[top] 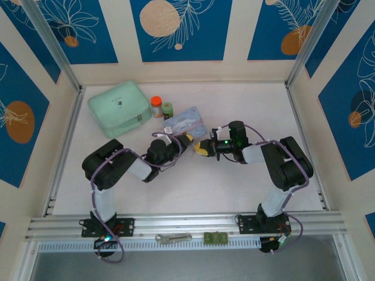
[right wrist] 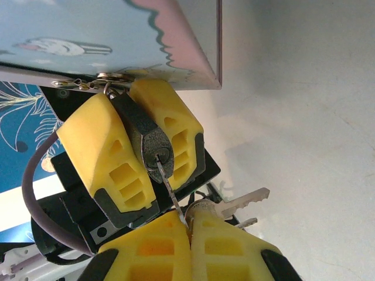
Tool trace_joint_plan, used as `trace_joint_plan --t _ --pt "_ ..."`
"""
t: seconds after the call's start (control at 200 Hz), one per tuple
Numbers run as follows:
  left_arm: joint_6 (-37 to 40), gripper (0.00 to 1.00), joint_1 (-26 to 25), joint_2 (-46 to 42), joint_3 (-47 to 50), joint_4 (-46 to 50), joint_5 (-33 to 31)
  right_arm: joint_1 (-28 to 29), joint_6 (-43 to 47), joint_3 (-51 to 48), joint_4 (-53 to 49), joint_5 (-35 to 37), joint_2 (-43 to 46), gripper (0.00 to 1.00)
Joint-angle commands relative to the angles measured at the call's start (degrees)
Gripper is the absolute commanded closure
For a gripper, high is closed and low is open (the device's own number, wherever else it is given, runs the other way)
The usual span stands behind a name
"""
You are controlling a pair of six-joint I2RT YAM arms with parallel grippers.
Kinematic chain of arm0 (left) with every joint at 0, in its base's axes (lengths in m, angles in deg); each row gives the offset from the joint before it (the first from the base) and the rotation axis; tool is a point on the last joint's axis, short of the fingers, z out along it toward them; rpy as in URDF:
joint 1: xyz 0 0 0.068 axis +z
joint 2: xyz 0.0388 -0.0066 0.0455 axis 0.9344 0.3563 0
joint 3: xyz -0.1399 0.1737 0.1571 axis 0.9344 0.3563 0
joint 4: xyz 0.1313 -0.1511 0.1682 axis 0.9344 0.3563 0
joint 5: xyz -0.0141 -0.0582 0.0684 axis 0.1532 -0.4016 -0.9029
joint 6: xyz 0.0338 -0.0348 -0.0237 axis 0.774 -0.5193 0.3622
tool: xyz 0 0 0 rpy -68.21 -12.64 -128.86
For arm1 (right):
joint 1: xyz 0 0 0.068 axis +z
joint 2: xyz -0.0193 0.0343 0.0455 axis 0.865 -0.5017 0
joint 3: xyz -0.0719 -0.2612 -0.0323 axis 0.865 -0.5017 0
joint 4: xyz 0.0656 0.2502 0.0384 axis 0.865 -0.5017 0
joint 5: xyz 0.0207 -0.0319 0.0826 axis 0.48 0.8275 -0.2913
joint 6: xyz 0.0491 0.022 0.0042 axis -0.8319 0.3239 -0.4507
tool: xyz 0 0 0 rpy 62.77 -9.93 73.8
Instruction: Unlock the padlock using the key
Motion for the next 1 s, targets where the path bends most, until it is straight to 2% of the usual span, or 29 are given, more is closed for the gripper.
trace_joint_plan --t 0.0,0.135,0.355,0.625,0.99 --pt "0.01 1.0 -7.14 -1.48 -2.96 -8.07 24.3 0.9 1.67 5.47 8.31 9.11 -1.01 1.0" --pt "-0.88 1.0 -7.41 -1.47 -2.51 -8.03 25.4 1.36 9.61 5.33 6.96 11.08 0.83 1.0" --pt "-1.53 1.0 -7.55 -1.52 -3.07 -6.21 26.09 3.88 27.91 8.15 -9.23 16.51 6.5 1.0" --pt "1.77 1.0 -8.56 -3.49 -5.46 1.82 28.21 2.74 29.43 10.51 -12.5 18.17 6.66 1.0" --pt "7.17 1.0 -7.89 -6.71 -4.08 10.7 26.98 -1.73 27.87 9.9 -13.65 13.7 7.44 1.0"
